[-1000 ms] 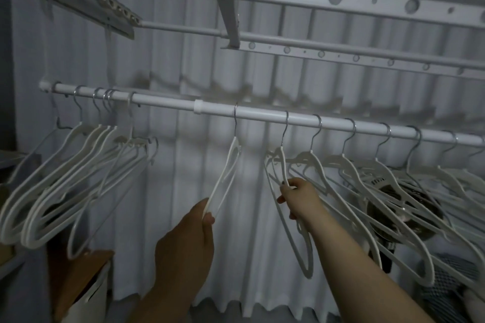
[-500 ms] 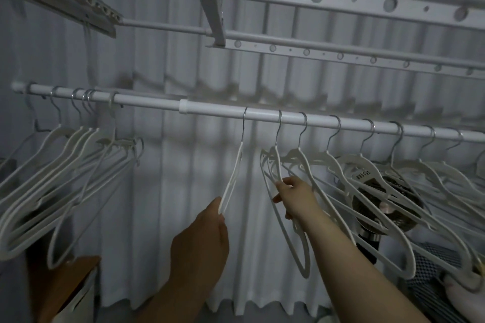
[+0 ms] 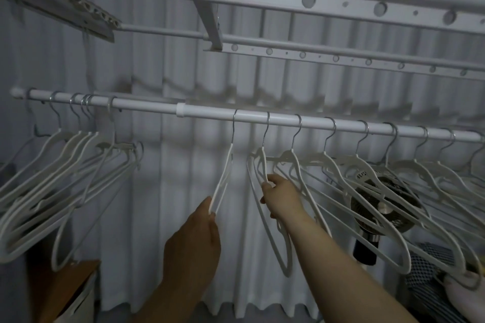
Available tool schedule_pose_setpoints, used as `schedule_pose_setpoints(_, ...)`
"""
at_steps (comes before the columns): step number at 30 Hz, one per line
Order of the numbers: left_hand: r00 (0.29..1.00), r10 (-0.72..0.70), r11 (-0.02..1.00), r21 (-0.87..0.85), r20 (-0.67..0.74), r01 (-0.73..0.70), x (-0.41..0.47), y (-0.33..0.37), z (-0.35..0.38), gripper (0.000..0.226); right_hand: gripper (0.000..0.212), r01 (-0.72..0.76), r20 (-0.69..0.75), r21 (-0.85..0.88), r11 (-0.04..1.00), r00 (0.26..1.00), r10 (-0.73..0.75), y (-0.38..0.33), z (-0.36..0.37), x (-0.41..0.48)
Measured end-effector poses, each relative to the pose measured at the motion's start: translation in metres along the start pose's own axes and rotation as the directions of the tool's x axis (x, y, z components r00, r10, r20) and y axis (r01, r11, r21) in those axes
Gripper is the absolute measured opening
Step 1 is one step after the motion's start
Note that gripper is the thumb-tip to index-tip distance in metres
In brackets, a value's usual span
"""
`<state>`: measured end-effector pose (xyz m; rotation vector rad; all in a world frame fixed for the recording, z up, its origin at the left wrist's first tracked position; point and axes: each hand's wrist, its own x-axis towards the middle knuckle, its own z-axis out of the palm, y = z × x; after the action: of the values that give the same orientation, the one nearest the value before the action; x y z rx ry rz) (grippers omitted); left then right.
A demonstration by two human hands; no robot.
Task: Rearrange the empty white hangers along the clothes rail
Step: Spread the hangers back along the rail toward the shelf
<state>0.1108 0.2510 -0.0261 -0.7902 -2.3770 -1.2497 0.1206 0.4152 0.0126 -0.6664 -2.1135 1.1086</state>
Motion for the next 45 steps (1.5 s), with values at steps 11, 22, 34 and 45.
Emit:
schedule_pose_setpoints(11,0.999,-0.026,1.000,-0.013,-0.036,0.025,0.001,-0.008,-0.003,0.044,0.041,-0.017,0.042,0.006,1.000,0.999,0.016,-0.011,0.008,-0.005)
schedule_pose_setpoints(22,0.997,-0.034,0.999,-0.029,-0.064,0.033,0.002,-0.012,-0.007,0.043,0.044,-0.015,0.075,-0.033,0.999,0.997,0.018,-0.016,0.014,-0.007)
schedule_pose_setpoints(34,0.980,-0.047,0.999,-0.003,-0.195,0.048,-0.011,-0.005,-0.019,0.049,0.049,0.115,-0.027,-0.219,0.969,0.992,-0.124,-0.025,-0.017,-0.012)
schedule_pose_setpoints(45,0.889,-0.183,0.969,0.078,-0.419,0.236,-0.039,-0.025,-0.059,0.025,0.023,0.267,0.019,0.198,0.943,0.961,-0.276,-0.031,-0.020,-0.042)
